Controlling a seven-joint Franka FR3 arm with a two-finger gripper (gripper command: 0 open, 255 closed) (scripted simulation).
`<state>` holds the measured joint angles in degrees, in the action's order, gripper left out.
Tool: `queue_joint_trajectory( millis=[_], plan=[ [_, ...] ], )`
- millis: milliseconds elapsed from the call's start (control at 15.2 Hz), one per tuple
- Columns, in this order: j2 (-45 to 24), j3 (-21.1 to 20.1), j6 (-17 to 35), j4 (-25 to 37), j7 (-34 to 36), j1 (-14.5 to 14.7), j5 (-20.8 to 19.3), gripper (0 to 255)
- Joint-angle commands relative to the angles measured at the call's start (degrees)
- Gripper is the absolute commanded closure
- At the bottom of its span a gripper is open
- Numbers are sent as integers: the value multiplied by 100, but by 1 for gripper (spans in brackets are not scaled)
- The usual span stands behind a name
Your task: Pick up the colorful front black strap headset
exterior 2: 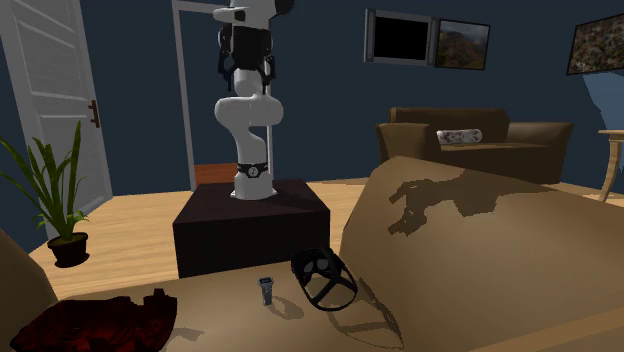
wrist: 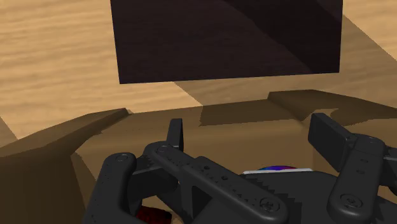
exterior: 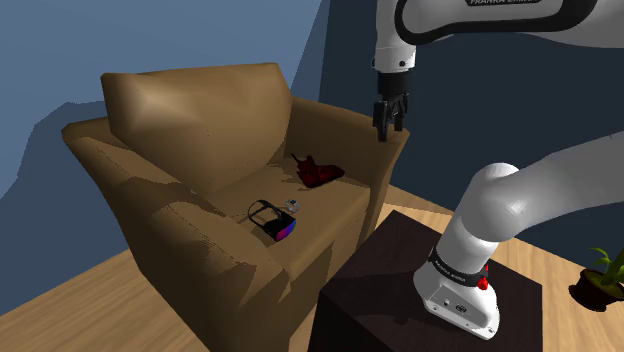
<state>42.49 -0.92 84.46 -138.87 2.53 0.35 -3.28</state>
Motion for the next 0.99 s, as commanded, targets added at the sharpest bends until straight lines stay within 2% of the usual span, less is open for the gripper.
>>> queue_joint_trajectory(
  millis=[0, 462, 924],
  plan=[
    [0, 0, 0, 0, 0, 0, 0, 0],
    [-919, -158, 1549, -395, 198, 120, 178, 0],
    [-2184, -328, 3029, -370, 377, 220, 276, 0]
  ],
)
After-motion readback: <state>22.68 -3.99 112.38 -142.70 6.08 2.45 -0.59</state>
